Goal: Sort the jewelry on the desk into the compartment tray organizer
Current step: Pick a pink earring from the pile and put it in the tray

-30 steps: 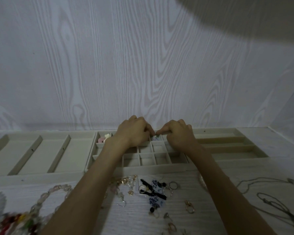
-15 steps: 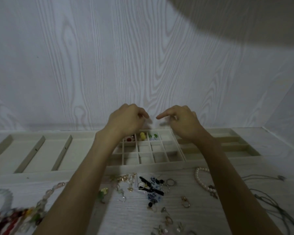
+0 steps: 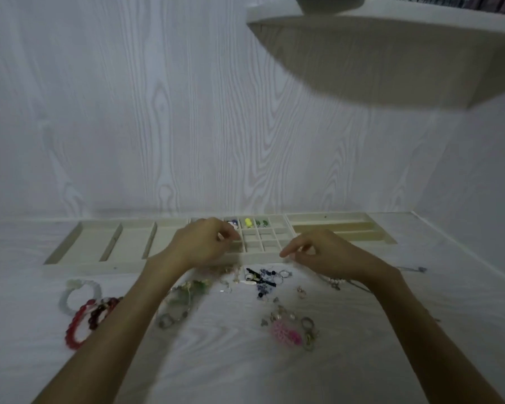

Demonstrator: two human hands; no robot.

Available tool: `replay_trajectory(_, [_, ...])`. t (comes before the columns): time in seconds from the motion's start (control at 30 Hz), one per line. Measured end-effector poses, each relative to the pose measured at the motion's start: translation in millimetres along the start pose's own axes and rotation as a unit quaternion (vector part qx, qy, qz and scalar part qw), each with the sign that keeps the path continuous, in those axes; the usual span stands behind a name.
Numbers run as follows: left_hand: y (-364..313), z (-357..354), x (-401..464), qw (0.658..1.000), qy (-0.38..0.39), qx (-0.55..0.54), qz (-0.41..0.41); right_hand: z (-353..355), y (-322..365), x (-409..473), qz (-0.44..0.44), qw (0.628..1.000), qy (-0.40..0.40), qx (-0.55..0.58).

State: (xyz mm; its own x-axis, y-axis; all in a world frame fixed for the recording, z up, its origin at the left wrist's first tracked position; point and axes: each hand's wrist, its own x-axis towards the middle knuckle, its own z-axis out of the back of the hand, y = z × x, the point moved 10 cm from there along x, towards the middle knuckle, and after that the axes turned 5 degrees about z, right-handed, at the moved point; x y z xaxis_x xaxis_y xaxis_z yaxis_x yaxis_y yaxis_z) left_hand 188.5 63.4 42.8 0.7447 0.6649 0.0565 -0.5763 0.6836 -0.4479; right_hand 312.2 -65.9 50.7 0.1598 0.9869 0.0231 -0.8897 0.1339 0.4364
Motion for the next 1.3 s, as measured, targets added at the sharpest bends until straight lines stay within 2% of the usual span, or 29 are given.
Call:
replay_trajectory(0.13, [-10.1, -32.4, -39.6, 0.998, 0.046, -0.037, -0.035, -28.2, -4.8, -31.0, -0.014, 0.999, 0.031, -0.011])
replay_trajectory(0.3, [-28.6, -56.9, -69.1, 0.991, 0.072, -0.094, -0.062, -49.9, -11.4, -58.9, -0.021, 1.000, -0.006, -0.007])
replay_trajectory(0.5, [-50.3, -66.9, -87.1, 0.993, 0.056, -0.014, -0.102, -64.5, 0.3, -87.6, 0.005, 0.997, -0.075, -0.035])
replay_trajectory(0.67, [-75.7, -76.0, -93.5, 0.985, 0.082, 0.013, -0.154, -60.3, 5.7, -98.0, -0.003, 0.981, -0.147, -0.127])
replay_trajectory(0.87, [-81.4, -89.7, -94.4, 0.982, 0.080, 0.034, -0.166, -58.4, 10.8, -103.2, -0.002, 0.978, -0.169, -0.121])
replay_trajectory(1.1, [-75.9, -81.7, -90.4, 0.989, 0.049, -0.025, -0.134, -52.5, 6.1, -99.6, -0.015, 0.980, -0.200, 0.001])
replay_trajectory(1.3, [-67.4, -64.1, -79.9, 0.990, 0.023, -0.089, -0.108, -40.6, -3.7, -89.4, -0.041, 0.952, -0.249, 0.174])
